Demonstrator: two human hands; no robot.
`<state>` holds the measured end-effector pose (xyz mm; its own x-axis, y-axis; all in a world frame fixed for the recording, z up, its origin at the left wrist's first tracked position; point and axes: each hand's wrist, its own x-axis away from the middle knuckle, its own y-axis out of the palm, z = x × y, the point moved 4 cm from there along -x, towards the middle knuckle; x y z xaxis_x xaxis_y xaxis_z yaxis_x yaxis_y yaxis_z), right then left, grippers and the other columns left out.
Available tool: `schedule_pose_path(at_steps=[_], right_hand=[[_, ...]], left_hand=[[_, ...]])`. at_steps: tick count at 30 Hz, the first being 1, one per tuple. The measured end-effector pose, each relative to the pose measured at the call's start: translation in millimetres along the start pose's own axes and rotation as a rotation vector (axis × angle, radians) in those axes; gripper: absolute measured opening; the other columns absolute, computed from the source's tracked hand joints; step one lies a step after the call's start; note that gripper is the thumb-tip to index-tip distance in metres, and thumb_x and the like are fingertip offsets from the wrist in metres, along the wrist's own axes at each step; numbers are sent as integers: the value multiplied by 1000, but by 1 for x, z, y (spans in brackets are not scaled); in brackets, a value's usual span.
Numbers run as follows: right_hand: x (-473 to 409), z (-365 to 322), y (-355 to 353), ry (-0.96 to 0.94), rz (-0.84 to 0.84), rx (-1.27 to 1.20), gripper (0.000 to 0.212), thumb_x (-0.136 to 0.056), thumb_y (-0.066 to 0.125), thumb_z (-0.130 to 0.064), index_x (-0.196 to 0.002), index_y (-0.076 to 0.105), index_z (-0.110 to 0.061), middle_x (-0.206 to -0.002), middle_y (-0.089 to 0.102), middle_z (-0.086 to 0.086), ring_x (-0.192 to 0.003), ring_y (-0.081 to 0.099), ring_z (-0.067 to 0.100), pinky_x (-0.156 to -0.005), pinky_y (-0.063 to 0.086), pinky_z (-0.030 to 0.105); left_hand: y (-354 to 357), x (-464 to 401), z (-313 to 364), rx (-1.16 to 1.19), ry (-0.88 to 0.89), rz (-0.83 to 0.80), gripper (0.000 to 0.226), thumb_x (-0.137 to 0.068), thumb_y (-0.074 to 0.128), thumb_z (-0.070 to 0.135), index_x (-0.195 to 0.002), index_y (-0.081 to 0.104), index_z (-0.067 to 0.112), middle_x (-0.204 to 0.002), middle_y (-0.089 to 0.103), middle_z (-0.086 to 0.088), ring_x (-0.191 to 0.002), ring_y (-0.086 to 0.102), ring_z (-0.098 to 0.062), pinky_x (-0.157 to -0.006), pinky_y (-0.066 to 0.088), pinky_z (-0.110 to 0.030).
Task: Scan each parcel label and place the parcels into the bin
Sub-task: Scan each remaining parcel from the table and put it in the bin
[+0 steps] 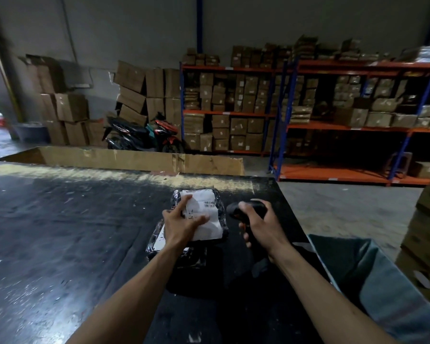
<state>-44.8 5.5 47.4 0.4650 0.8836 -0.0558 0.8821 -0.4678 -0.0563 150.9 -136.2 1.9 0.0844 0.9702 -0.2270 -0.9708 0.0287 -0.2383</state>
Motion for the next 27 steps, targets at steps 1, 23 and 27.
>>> schedule_pose_path(at_steps=[1,23,27], right_hand=[[0,-4,1,-20,12,-1,50,-85,72,-56,-124,49,-33,-82,71,13,-50,61,18,-44,50,29],[4,-17,-3,-186,99,195,58,-83,63,-68,-130,42,-40,-94,72,10,-48,66,9,-45,53,25],[5,-16,-5,-171,126,224,59,-83,63,-69,-131,42,-41,-89,74,7,-45,68,10,-42,52,24]], left_hand=[[2,3,3,6,11,14,80,-54,96,43,-127,64,47,-117,49,-12,-92,65,-26,-89,57,-33],[26,31,20,-26,83,-60,81,-64,93,38,-135,55,49,-134,36,-14,-115,55,-32,-103,50,-46],[27,30,17,21,65,-58,75,-65,93,33,-129,59,49,-125,37,-12,-109,58,-33,-95,56,-48]])
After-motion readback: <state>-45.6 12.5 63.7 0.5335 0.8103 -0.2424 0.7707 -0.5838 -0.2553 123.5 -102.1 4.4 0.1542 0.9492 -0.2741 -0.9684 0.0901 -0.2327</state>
